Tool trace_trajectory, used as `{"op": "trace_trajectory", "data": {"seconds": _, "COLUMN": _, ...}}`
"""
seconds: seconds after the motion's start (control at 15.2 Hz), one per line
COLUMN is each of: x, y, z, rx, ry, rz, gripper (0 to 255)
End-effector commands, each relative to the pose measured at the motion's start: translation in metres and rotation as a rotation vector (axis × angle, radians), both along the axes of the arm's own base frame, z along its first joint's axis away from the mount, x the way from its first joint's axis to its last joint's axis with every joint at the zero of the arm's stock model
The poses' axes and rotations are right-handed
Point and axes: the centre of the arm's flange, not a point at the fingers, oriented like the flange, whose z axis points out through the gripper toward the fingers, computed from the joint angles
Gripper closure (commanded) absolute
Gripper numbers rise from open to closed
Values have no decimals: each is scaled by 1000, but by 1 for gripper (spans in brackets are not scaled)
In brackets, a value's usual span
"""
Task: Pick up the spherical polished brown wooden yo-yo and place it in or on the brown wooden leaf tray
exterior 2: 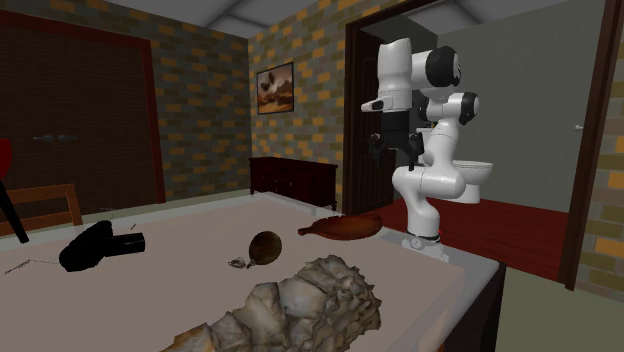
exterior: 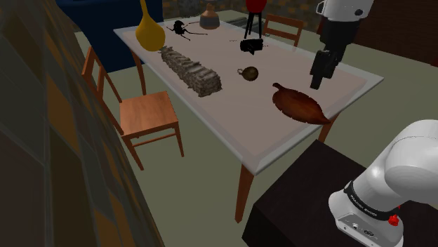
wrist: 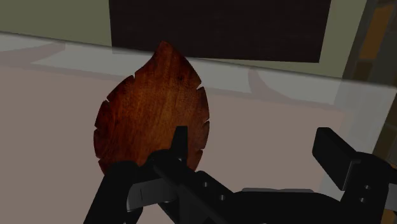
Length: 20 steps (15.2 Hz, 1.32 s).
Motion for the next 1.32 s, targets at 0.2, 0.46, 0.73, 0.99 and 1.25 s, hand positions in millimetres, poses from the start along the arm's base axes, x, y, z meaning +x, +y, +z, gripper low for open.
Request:
{"op": "trace_trajectory", "data": {"seconds": 0.2, "x": 33, "y": -9, "z": -14, "rx": -11, "ry": -16, "rz": -4, "gripper": 0}}
{"op": "trace_trajectory", "data": {"seconds": 0.46, "x": 77, "y": -22, "z": -33, "rx": -25, "ry": -36, "rz": -10, "gripper": 0}}
{"op": "trace_trajectory", "data": {"seconds": 0.73, "x": 121, "y": -35, "z": -50, "rx": -39, "ry": -57, "rz": -16, "gripper": 0}}
{"op": "trace_trajectory", "data": {"seconds": 0.99, "x": 165, "y": -49, "z": -66, "rx": -53, "ry": -78, "rz": -22, "gripper": 0}}
{"op": "trace_trajectory", "data": {"seconds": 1.25, "x": 210, "y": -63, "z": -81, "rx": -68, "ry": -98, "rz": -28, "gripper": 0}}
